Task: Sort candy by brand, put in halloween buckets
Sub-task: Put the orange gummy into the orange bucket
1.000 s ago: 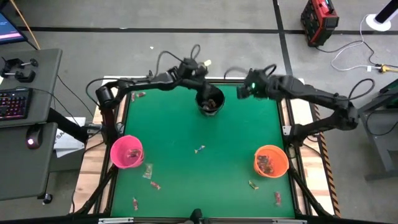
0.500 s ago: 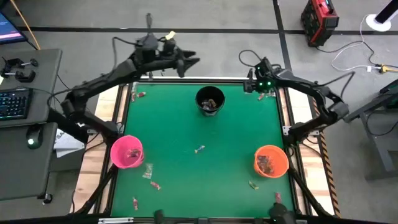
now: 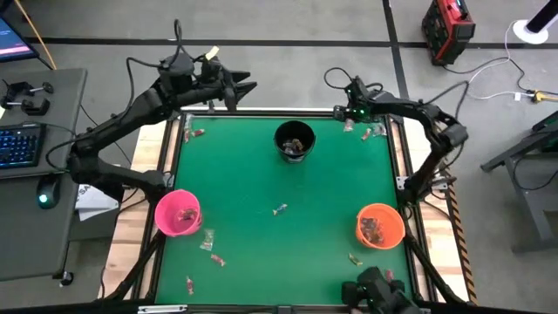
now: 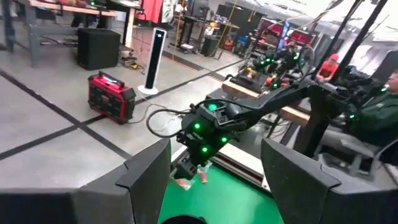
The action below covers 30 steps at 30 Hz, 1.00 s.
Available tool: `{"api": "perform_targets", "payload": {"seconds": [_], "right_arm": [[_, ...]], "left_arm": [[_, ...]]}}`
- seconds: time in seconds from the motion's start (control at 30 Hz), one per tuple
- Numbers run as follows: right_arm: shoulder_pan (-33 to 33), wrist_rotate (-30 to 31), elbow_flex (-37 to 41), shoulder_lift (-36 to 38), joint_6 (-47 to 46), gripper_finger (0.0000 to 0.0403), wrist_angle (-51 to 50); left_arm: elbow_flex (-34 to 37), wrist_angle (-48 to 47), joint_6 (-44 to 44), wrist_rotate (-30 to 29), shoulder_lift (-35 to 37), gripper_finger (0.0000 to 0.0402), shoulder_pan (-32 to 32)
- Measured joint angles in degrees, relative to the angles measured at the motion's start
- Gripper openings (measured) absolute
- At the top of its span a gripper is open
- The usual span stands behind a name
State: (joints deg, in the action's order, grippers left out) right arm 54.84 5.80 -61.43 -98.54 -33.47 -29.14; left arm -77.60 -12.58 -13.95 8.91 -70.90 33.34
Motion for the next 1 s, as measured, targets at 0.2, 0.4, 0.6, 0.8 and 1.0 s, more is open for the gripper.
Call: {"api": "perform_targets", "payload": {"seconds": [0.2, 0.4, 0.6, 0.8, 1.0], "right_arm": [[-1.86, 0.87, -5.44, -6.08, 0.48, 0.0291, -4.51], [-3.01, 7.53, -6.17, -8.4, 0.46, 0.0289, -11.5], [-3.24, 7.56, -6.22, -9.79, 2.75, 0.0211, -11.79], [-5.5, 6.3, -5.99, -7.94, 10.24, 0.0021, -16.87], [-12.37, 4.64, -6.08, 5.88, 14.48, 0.0009, -28.37]], "left_arm": [[0.0, -3.73, 1.68, -0.5, 1.2, 0.0236, 0.02], [0.02, -5.41, 3.93, -0.54, 3.08, 0.0236, 0.02], [0.02, -5.44, 6.09, -0.89, 4.08, 0.0236, 0.02], [0.02, -5.73, 5.13, -0.87, 4.1, 0.0236, 0.02], [0.02, -7.01, 6.25, -0.85, 4.1, 0.0236, 0.02]]}}
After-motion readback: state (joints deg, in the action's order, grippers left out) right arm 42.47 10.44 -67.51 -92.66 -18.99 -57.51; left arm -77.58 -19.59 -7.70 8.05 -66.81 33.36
